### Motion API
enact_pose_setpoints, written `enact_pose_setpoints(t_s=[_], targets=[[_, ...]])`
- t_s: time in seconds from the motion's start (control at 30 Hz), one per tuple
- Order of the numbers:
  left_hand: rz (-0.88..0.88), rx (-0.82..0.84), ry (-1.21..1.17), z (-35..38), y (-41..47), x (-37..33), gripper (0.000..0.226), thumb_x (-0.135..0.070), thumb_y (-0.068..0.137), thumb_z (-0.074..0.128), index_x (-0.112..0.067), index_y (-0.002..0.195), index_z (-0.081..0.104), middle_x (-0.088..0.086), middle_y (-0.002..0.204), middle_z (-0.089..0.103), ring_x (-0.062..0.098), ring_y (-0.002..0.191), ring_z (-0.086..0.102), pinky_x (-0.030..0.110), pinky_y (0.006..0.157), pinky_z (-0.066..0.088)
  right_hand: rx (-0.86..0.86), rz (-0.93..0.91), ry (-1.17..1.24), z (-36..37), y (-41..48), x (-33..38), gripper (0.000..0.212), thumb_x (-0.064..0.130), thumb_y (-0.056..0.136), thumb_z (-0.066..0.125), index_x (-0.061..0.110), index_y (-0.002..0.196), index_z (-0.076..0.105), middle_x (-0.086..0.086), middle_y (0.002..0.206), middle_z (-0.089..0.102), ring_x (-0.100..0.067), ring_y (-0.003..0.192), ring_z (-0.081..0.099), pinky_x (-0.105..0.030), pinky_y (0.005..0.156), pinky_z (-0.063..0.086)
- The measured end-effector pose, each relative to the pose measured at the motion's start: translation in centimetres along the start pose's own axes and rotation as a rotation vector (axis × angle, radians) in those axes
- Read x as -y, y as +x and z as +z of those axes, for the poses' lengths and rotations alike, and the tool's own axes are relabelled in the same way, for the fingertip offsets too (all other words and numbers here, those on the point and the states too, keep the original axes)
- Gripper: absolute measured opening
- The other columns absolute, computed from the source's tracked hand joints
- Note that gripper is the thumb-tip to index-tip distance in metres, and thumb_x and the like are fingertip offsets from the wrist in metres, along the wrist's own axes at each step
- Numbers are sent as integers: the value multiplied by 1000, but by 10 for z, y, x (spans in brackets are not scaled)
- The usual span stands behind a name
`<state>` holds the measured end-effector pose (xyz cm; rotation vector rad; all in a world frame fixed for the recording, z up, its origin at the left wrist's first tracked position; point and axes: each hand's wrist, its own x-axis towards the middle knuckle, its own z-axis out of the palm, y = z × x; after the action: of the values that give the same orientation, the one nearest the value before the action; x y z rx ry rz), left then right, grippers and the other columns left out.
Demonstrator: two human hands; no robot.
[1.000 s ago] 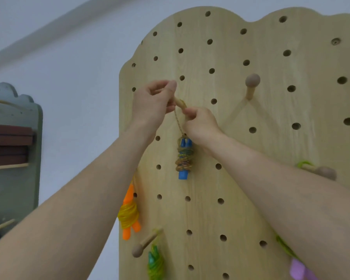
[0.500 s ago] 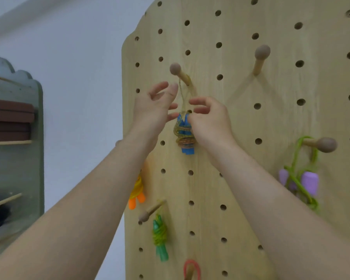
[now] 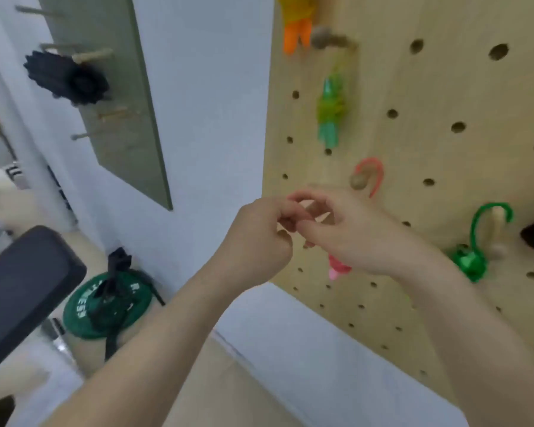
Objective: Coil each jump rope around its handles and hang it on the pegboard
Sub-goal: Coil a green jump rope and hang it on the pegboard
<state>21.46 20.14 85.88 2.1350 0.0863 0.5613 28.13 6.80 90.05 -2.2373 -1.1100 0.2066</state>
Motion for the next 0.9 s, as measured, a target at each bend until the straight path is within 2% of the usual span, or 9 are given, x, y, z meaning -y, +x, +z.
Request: enact_pose_setpoints(t_s=[0.07, 0.13, 0.23, 0.4, 0.47, 0.57, 0.7, 0.8, 0.9], targets=[[-145, 56, 82, 25, -33, 42, 48, 11, 78, 42, -23, 90, 72, -22, 79, 63, -18, 75, 54, 4, 62, 41, 173, 57, -51, 50, -6, -33, 17, 29, 92, 53, 37, 102, 64, 15, 96, 66, -10, 86, 65, -37, 72, 55], [-268, 117, 183, 55, -69, 90, 38, -3, 86, 46, -28, 98, 72, -14, 76, 66, -4, 75, 60, 15, 69, 47, 357, 105, -96, 102, -13, -70, 23, 31, 92, 50, 36, 110, 62, 14, 106, 65, -12, 97, 62, -38, 83, 53], [-438, 192, 300, 107, -133, 167, 28, -18, 97, 43, -29, 104, 68, -12, 74, 62, 10, 67, 55, 29, 67, 45, 589, 249, -128, 184, -33, -128, 36, 35, 97, 50, 32, 133, 53, 8, 129, 57, -14, 111, 56, -26, 82, 44], [-685, 327, 325, 195, -251, 304, 41, 1, 89, 43, -25, 115, 61, -5, 92, 53, 18, 87, 55, 24, 71, 37, 787, 445, -36, 340, -82, -238, 44, 34, 98, 52, 24, 141, 47, 0, 145, 48, -19, 127, 49, -25, 96, 37], [-776, 398, 274, 230, -295, 355, 55, 8, 79, 45, -24, 121, 59, 0, 102, 53, 19, 95, 55, 20, 76, 36, 802, 519, 37, 397, -105, -279, 47, 30, 99, 52, 23, 144, 43, -5, 147, 46, -20, 129, 48, -24, 96, 36], [-949, 418, 215, 294, -369, 436, 51, 5, 82, 46, -21, 124, 57, 4, 117, 56, 19, 105, 54, 22, 86, 40, 818, 663, 184, 500, -147, -345, 49, 23, 97, 55, 24, 144, 41, -8, 146, 46, -19, 127, 49, -24, 95, 37], [-1157, 398, 93, 378, -456, 536, 44, 0, 88, 45, -20, 126, 56, 4, 127, 55, 17, 113, 51, 17, 88, 35, 758, 1051, 486, 625, -207, -426, 49, 16, 94, 60, 23, 141, 45, -8, 137, 51, -19, 112, 52, -26, 75, 47], [-1236, 444, 94, 429, -506, 607, 48, -5, 91, 45, -19, 136, 47, 5, 139, 47, 20, 123, 47, 19, 89, 32, 673, 1212, 616, 700, -246, -479, 50, 14, 94, 60, 24, 141, 44, -7, 140, 47, -21, 122, 49, -31, 83, 51], [-1255, 510, 131, 468, -543, 663, 55, -6, 90, 46, -18, 143, 37, 9, 146, 37, 24, 130, 39, 27, 101, 34, 616, 1253, 629, 765, -271, -518, 55, 12, 96, 57, 21, 146, 37, -6, 140, 46, -20, 114, 48, -35, 96, 49]])
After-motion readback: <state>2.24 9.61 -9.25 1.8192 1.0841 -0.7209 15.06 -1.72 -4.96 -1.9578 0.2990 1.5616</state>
